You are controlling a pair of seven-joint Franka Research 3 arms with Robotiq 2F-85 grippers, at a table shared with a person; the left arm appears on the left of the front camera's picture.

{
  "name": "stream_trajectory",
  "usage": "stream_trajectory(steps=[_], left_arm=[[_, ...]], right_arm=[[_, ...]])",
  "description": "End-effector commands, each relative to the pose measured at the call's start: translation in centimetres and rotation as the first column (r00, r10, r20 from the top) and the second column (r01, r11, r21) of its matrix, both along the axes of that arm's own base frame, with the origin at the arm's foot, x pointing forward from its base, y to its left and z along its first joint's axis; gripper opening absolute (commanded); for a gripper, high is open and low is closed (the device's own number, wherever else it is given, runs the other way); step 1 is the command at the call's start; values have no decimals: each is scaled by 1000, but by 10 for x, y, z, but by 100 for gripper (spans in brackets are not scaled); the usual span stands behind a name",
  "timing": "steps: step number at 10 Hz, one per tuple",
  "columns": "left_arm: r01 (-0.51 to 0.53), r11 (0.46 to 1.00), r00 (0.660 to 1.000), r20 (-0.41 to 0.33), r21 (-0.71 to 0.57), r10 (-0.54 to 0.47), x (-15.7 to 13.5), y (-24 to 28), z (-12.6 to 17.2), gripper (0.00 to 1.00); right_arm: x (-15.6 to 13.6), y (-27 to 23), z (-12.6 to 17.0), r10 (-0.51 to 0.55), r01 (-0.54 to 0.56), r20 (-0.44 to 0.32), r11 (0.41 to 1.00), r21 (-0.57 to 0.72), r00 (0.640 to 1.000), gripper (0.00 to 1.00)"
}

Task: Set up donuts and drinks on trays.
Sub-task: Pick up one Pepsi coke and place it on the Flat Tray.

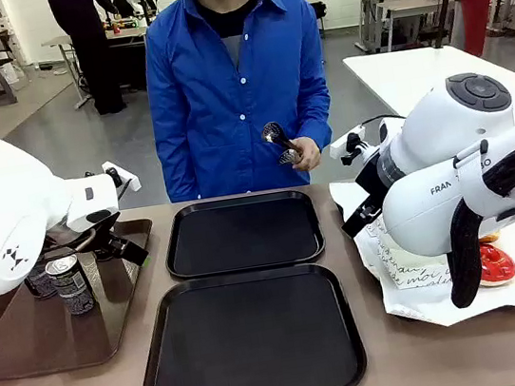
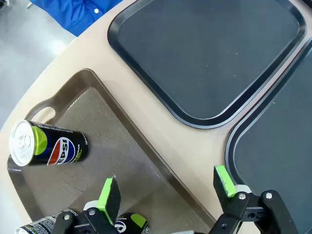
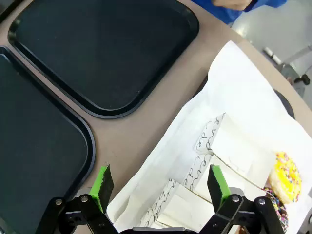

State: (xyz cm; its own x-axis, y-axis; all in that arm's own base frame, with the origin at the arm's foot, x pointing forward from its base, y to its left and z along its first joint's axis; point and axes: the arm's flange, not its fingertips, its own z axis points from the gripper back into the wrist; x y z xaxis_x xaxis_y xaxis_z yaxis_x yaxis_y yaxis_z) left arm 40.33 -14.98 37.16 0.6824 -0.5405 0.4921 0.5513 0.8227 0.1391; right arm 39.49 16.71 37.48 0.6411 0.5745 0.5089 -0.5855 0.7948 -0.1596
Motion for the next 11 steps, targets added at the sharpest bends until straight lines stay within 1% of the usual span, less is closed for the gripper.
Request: stream_trajectory(steps=[1, 11], left_arm=[[0, 1000, 1000, 0, 0, 0, 0, 0, 0, 100], [0, 1000, 1000, 0, 0, 0, 0, 0, 0, 100]], right_arm=[[0, 0, 0, 0, 0, 0, 1000, 0, 1000, 100], [0, 0, 0, 0, 0, 0, 1000, 0, 1000, 100]])
